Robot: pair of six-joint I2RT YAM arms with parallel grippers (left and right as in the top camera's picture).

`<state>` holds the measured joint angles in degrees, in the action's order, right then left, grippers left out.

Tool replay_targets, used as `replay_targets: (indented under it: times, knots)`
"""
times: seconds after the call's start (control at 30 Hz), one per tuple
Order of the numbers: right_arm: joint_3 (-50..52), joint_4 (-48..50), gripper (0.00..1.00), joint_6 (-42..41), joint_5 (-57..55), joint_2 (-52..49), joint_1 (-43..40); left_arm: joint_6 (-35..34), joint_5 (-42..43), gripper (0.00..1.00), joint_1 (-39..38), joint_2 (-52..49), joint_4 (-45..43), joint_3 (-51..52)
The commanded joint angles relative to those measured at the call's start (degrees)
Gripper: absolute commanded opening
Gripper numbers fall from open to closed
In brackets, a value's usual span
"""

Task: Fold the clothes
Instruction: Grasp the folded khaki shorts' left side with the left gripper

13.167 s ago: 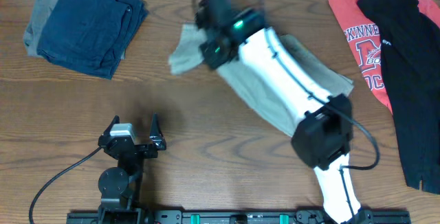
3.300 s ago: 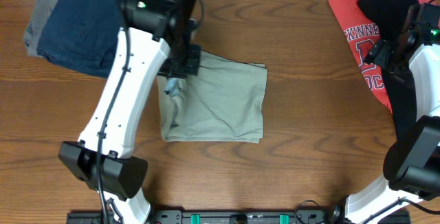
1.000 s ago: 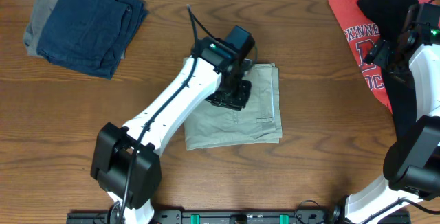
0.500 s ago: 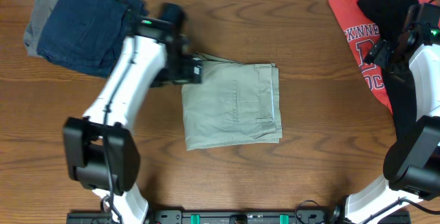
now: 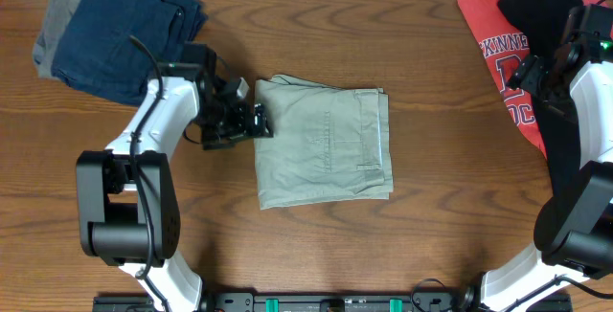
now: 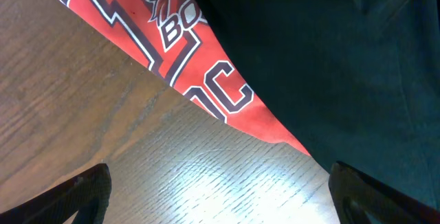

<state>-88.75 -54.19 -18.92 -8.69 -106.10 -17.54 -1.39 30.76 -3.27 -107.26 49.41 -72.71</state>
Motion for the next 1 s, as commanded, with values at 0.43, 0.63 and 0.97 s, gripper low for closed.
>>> replay_targets:
  times: [0.43,0.63,0.97]
  knots:
    - [-0.22,-0.04,0.99,-0.76,-0.52,-0.28,-0.07,1.57,6.56,0.92,-0.09,-0.24,-7.74,11.67]
    - [-0.20,-0.04,0.99,-0.76,-0.52,-0.28,-0.07,1.57,6.56,0.79,-1.68,-0.24,-8.66,12.92]
    - [-0.20,-0.02,0.99,-0.76,-0.52,-0.28,-0.07,-0.15,5.55,0.40,-8.63,-0.24,-13.03,12.92]
